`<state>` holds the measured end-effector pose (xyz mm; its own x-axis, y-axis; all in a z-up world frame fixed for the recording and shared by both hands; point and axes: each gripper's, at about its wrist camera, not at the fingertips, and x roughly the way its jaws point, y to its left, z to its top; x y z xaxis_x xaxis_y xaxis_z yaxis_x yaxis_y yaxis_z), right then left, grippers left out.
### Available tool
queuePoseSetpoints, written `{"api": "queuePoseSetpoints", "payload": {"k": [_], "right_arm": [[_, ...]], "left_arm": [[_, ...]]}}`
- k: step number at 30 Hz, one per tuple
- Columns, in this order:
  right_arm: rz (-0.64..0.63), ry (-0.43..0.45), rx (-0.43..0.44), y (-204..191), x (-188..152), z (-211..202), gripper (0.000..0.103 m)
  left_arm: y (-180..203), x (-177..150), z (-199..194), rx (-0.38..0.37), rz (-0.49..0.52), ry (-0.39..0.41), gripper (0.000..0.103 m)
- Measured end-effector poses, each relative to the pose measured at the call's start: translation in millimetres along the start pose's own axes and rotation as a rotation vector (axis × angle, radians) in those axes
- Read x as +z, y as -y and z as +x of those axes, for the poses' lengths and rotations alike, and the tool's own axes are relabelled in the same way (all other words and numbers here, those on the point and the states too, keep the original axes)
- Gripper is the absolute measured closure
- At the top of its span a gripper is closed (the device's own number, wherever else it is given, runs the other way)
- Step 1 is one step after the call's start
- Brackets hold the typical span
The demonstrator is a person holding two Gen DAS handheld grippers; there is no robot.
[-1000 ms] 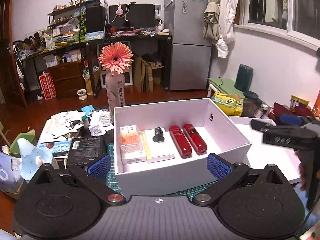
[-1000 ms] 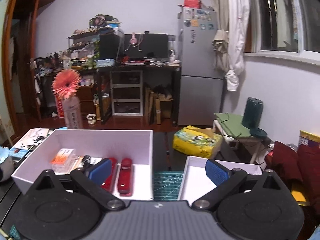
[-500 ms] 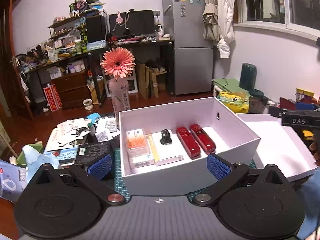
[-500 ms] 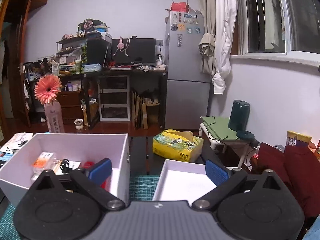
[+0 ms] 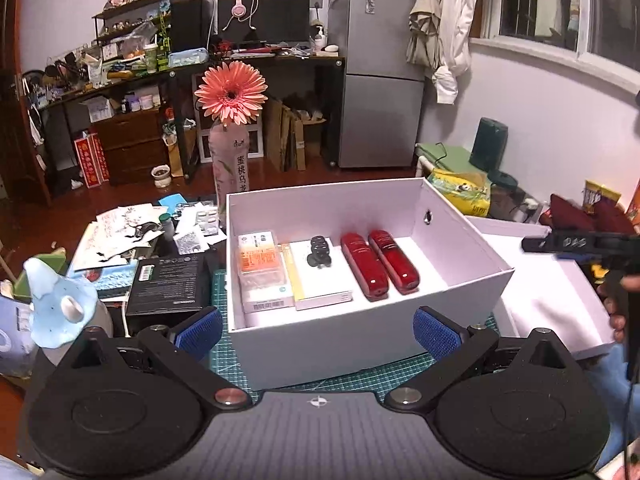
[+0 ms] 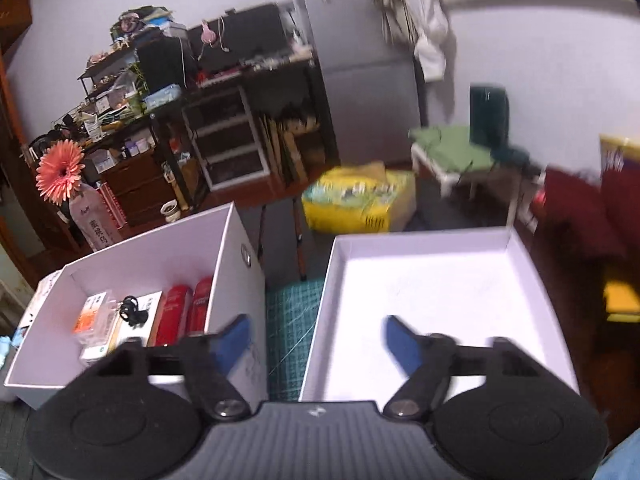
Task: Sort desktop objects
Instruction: 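Lower the right gripper onto the lid's side wall and close it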
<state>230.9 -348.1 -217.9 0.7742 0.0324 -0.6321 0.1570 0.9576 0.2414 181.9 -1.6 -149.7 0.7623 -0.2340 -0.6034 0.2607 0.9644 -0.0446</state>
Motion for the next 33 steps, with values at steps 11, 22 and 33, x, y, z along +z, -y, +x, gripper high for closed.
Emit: {"api": "queuePoseSetpoints", "payload": {"k": [11, 22, 33], "right_arm": [[0.057, -0.121, 0.031, 1, -11, 39, 0.067], [0.132, -0.172, 0.068, 7, -16, 67, 0.087], [0.036, -0.222, 0.015, -4, -22, 72, 0.098]], "left_arm": [[1, -1, 4, -0.005, -0.007, -0.012, 0.0], [3, -3, 9, 0.004, 0.006, -0.018, 0.0], [3, -4, 11, 0.007, 0.009, -0.027, 0.0]]}}
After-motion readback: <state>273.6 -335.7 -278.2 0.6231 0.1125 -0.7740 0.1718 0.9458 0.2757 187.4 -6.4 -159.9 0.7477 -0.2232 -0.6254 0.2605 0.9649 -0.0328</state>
